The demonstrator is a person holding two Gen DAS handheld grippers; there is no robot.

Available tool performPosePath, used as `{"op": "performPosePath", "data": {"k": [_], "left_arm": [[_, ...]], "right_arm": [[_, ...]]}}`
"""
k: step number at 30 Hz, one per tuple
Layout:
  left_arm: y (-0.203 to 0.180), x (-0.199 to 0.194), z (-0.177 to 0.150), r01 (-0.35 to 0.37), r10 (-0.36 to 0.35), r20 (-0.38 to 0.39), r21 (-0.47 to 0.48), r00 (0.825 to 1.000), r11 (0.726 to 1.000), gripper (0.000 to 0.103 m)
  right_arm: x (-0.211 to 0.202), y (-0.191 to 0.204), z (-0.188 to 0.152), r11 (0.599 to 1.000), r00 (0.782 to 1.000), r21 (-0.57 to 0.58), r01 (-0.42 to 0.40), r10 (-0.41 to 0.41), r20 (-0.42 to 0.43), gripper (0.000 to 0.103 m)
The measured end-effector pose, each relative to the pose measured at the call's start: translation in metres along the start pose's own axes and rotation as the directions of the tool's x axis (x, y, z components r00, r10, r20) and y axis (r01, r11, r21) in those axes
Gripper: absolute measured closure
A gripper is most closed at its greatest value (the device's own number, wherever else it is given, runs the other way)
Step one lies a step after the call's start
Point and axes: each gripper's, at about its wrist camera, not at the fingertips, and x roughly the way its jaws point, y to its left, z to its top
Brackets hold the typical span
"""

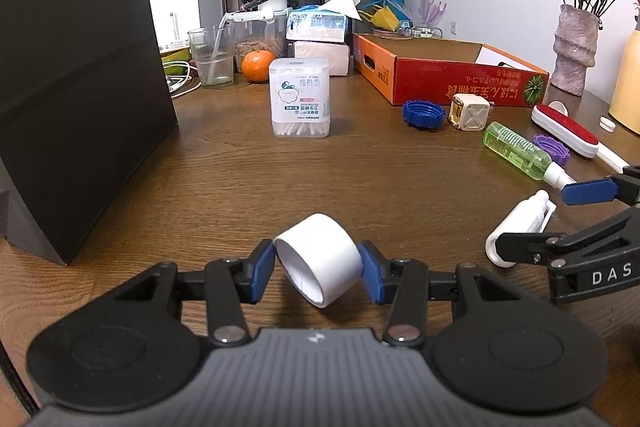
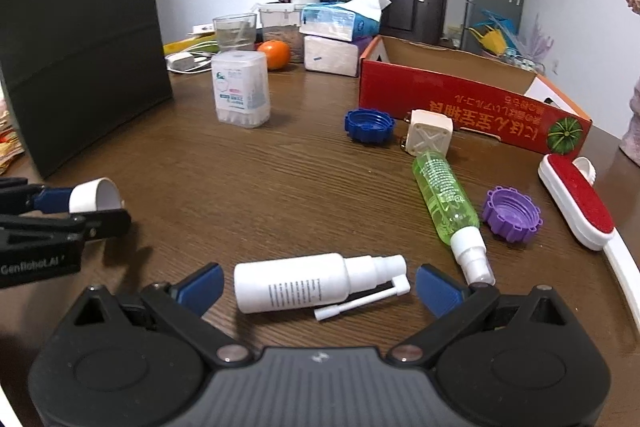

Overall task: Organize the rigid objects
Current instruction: 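Close the right gripper around the white spray bottle and lift it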

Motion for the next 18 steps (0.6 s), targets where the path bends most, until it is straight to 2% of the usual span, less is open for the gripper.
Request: {"op": "performPosePath", "data": {"k": [18], "left_arm": [[-0.008, 0.001, 0.003, -0.027, 0.027, -0.015, -0.004, 1.0, 1.0, 0.056]], "right_arm": [[0.014, -0.008, 0.0, 0.989, 0.996, -0.118, -0.09, 0.087, -0.025, 0.001]]}}
